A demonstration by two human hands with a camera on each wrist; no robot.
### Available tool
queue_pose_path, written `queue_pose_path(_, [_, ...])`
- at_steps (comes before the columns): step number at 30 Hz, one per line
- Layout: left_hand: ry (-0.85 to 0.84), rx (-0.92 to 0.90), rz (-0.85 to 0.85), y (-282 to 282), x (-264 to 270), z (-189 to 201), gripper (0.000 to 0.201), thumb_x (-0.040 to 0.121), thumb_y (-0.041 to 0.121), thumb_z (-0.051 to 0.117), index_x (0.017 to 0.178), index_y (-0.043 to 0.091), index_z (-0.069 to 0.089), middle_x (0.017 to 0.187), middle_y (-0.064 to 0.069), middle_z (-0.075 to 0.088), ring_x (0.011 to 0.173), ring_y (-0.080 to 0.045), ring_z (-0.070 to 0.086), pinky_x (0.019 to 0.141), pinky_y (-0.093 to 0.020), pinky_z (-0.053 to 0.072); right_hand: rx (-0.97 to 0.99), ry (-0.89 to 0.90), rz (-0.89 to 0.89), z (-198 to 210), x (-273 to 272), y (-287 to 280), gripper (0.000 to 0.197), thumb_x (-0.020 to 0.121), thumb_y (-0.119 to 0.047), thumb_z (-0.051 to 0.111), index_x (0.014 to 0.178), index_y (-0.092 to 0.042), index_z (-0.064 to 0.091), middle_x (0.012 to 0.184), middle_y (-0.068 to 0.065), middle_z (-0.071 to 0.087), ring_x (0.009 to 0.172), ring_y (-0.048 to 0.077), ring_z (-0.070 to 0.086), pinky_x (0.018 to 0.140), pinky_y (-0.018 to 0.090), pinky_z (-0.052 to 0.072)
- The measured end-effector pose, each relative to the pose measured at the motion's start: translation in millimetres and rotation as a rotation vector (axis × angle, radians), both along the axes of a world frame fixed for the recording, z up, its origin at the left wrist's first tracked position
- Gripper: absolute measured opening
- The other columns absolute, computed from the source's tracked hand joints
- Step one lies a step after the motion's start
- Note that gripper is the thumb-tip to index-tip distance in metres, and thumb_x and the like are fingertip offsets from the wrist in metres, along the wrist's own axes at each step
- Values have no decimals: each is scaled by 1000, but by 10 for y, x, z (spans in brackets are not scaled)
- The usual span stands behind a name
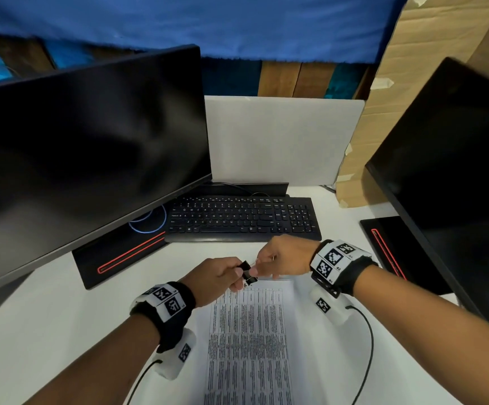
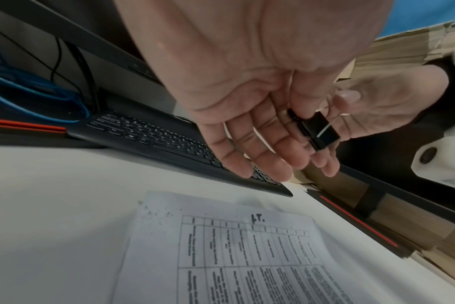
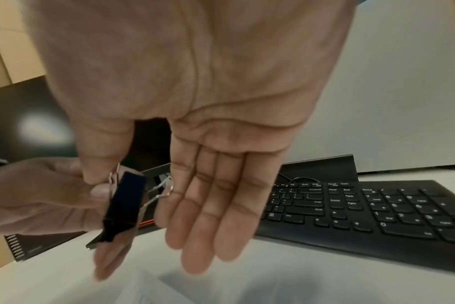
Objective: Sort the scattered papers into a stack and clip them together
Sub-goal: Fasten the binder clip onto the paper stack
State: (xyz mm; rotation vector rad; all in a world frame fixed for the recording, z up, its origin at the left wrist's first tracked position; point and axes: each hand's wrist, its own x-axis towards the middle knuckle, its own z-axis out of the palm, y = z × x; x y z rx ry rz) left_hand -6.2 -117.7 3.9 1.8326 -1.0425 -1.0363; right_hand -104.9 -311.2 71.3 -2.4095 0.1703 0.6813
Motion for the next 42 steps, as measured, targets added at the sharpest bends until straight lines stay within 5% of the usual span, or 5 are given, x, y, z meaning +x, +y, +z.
queue_pose_path(6, [-165,184,25,-86,235,-272,44,90,45,38,125,27,57,128,6,60,118,-13,54,105,-43,41,48,-19,-105,-309,-333,100,56,81,-70,47,88,-20,71,83,0,72,79,14,69,78,37,58])
queue_pose_path(13, [-708,436,-283,-211,7,-505,37,101,35,25,119,20,54,117,-2,59,110,-23,50,96,-42,38,110,36,-72,-719,-648,444,61,80,-74,43,97,-20,68,97,0,73,85,15,69,82,41,57])
queue_pose_path(26, [-528,438,-155,-79,-18,-543,29,103,21,29,90,8,51,86,-4,50,88,-25,50,78,-31,37,-584,-11,344,-207,-28,191,44,93,-47,51,106,-6,63,97,9,67,85,27,63,68,32,48])
queue_pose_path(33, [-703,348,-182,6,-129,-412,34,102,26,30,110,11,59,109,-6,61,99,-29,60,86,-38,47,-679,67,513,-71,215,395,43,94,-42,52,106,-1,63,100,14,66,88,30,63,68,34,50])
queue_pose_path(42, [-765,161,-106,151,-233,-332,24,100,20,38,104,13,61,100,-3,62,83,-27,62,73,-35,47,-601,64,542,-48,294,446,44,92,-45,54,84,-4,68,74,6,61,70,21,56,66,33,52])
